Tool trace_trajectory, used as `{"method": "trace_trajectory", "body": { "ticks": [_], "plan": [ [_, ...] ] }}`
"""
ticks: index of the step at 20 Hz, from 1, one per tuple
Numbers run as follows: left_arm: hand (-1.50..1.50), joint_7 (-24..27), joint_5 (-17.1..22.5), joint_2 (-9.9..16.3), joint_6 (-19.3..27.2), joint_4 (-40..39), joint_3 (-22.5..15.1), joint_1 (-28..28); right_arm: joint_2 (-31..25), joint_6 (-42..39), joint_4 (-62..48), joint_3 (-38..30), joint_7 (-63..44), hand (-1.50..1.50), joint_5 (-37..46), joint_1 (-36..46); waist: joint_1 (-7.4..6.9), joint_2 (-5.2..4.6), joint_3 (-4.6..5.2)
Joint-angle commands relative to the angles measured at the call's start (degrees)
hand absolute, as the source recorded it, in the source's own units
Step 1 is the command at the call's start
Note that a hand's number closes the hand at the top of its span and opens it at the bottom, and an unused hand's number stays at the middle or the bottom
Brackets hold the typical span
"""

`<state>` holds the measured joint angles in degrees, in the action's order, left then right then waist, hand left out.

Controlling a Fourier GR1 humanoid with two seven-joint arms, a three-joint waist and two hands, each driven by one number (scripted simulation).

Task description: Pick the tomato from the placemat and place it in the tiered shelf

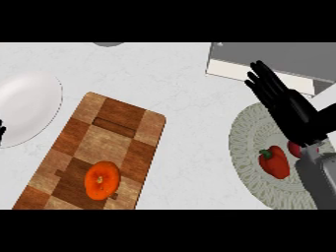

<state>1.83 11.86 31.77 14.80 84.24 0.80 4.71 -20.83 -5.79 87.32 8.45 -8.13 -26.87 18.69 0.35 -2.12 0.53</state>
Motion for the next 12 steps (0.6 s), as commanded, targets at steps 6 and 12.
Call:
{"method": "trace_trajectory", "body": {
  "ticks": [6, 12],
  "plan": [
    [0.00, -2.5, 3.0, -2.0, -3.2, -1.3, -1.2, -0.4, -6.9, 31.4, -8.0, -14.2, 3.5, 1.50, 20.4, 0.8, 1.97, 2.01, -0.12],
    [0.00, -2.5, 4.0, -4.6, -5.2, -2.0, -3.7, -0.1, -6.7, 56.4, -16.8, -14.6, -3.6, -1.50, 36.5, -6.2, 1.42, 1.19, 0.09]
  ]
}}
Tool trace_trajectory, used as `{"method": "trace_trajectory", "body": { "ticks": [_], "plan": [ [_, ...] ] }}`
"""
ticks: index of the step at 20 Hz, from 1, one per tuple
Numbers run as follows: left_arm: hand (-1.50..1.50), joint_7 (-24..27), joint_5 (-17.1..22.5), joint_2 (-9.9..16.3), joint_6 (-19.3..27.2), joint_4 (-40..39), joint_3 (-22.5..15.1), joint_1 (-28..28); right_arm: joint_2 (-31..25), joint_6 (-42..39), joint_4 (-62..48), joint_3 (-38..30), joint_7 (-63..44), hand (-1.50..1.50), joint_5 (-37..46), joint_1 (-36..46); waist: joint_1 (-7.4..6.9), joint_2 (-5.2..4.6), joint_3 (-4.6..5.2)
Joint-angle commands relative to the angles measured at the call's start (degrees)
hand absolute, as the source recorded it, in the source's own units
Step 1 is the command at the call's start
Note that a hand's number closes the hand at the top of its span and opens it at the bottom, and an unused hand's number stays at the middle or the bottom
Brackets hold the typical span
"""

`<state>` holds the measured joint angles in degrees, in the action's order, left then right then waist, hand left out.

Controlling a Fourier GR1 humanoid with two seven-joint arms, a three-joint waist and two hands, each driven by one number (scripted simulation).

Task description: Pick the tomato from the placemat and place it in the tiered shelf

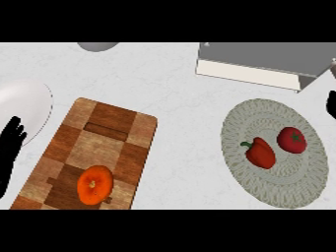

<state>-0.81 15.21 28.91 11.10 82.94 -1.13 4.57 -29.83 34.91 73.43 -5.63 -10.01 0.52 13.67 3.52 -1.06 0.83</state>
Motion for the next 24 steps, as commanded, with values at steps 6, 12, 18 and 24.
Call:
{"method": "trace_trajectory", "body": {
  "ticks": [6, 12, 18, 24],
  "plan": [
    [0.00, -2.3, 2.2, 0.7, -5.2, -0.7, -1.0, -2.9, 9.3, 30.3, -8.8, 7.3, -17.0, -1.50, 26.8, 0.4, -3.99, 0.95, -0.23],
    [0.00, -2.5, 0.8, -1.1, -4.0, -0.4, -3.2, -2.8, 7.2, 20.6, -18.2, 7.3, -32.5, -1.50, 37.1, 1.8, -4.01, 0.95, 0.28],
    [0.00, -2.7, 0.5, -1.9, -3.5, -1.6, -3.3, -3.8, 6.8, -0.1, -20.6, 12.6, -48.7, -1.50, 41.1, 6.4, -4.48, 1.21, 0.19],
    [0.00, -3.7, 1.0, -1.1, -4.4, -1.6, -2.8, -3.9, 5.9, -20.7, -18.9, 17.4, -63.8, -1.50, 41.9, 13.1, -4.59, 1.81, -0.12]
  ]
}}
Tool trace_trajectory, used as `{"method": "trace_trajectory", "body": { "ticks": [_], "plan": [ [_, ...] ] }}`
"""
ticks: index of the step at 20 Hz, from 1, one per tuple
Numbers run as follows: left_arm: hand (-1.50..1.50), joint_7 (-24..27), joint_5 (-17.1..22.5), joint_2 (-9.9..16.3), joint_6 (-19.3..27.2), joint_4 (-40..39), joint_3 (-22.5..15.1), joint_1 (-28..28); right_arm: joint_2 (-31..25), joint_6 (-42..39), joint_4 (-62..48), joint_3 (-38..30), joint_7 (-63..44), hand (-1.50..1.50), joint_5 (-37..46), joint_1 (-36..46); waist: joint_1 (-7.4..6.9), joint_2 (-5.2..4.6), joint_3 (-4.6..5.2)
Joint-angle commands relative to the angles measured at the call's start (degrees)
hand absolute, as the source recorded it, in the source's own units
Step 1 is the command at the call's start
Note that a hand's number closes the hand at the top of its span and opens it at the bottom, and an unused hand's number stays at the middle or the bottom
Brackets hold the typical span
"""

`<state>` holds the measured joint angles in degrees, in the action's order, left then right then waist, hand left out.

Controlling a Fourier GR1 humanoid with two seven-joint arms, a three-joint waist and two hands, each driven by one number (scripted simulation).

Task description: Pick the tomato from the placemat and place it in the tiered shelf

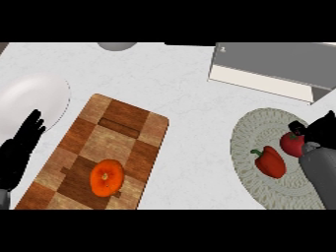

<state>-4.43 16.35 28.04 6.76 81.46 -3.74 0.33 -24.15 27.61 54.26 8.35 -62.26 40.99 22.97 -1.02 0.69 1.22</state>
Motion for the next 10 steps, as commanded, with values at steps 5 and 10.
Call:
{"method": "trace_trajectory", "body": {
  "ticks": [5, 10],
  "plan": [
    [0.00, 1.1, 0.8, 0.8, -1.2, -1.7, 2.1, 0.8, 1.2, -24.0, 2.6, 5.6, -20.0, -1.50, 1.5, 7.4, 1.11, 0.02, -0.81],
    [0.00, 1.5, 0.1, -0.1, -0.5, 0.9, 1.5, 3.1, -0.4, -30.4, 6.5, 4.5, -22.9, -1.50, -0.6, 8.5, 1.34, 0.04, -1.04]
  ]
}}
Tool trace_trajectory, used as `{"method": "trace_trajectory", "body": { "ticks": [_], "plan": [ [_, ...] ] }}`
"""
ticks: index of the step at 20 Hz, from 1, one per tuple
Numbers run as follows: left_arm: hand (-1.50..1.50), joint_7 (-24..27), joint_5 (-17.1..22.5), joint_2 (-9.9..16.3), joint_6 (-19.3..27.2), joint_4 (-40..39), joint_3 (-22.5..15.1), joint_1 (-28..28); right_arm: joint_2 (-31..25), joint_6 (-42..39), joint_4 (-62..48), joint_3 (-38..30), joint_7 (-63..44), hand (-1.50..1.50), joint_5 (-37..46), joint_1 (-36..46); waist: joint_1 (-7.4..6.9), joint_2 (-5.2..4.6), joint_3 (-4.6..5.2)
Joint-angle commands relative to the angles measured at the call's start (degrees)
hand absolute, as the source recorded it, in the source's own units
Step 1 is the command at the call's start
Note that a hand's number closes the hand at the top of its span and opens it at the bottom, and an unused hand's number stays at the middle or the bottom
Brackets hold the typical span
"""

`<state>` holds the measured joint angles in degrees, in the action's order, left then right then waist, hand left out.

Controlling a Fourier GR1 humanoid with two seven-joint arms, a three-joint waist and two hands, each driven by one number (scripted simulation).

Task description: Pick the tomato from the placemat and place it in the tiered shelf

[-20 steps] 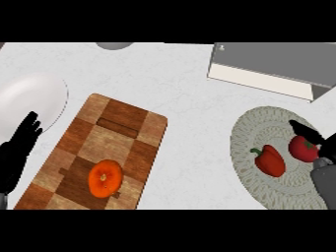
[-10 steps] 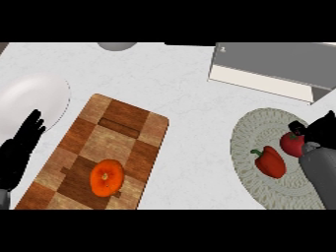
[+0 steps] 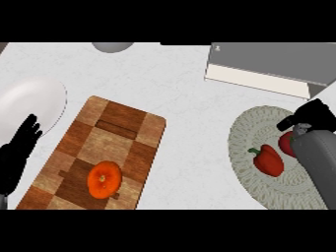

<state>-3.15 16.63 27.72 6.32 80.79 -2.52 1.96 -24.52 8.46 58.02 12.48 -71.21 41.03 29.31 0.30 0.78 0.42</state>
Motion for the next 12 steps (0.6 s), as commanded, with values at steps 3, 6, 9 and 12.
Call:
{"method": "trace_trajectory", "body": {
  "ticks": [3, 6, 9, 12],
  "plan": [
    [0.00, 1.1, 0.7, 0.7, -0.9, -0.4, 2.1, 0.8, 1.0, -11.4, 5.3, 0.0, -14.0, -1.50, -0.2, -1.5, 0.83, -0.02, -0.22],
    [0.00, 0.9, -0.1, -0.2, -0.8, -1.2, 1.3, 0.7, -0.6, -11.8, 6.6, -1.0, -13.4, -1.50, 0.5, -3.6, 0.94, -0.28, -0.28],
    [0.00, 1.1, -0.8, -1.4, -0.1, 1.7, 0.3, 2.6, -0.9, -13.4, 7.4, -2.8, -14.0, -1.50, 1.0, -3.7, 0.21, -0.32, -0.31],
    [0.00, 0.0, 0.7, 0.5, -2.4, 0.9, 2.3, 1.1, 1.1, -13.8, 8.7, -3.4, -14.0, -1.50, 2.6, -4.8, 0.05, -0.44, -0.32]
  ]
}}
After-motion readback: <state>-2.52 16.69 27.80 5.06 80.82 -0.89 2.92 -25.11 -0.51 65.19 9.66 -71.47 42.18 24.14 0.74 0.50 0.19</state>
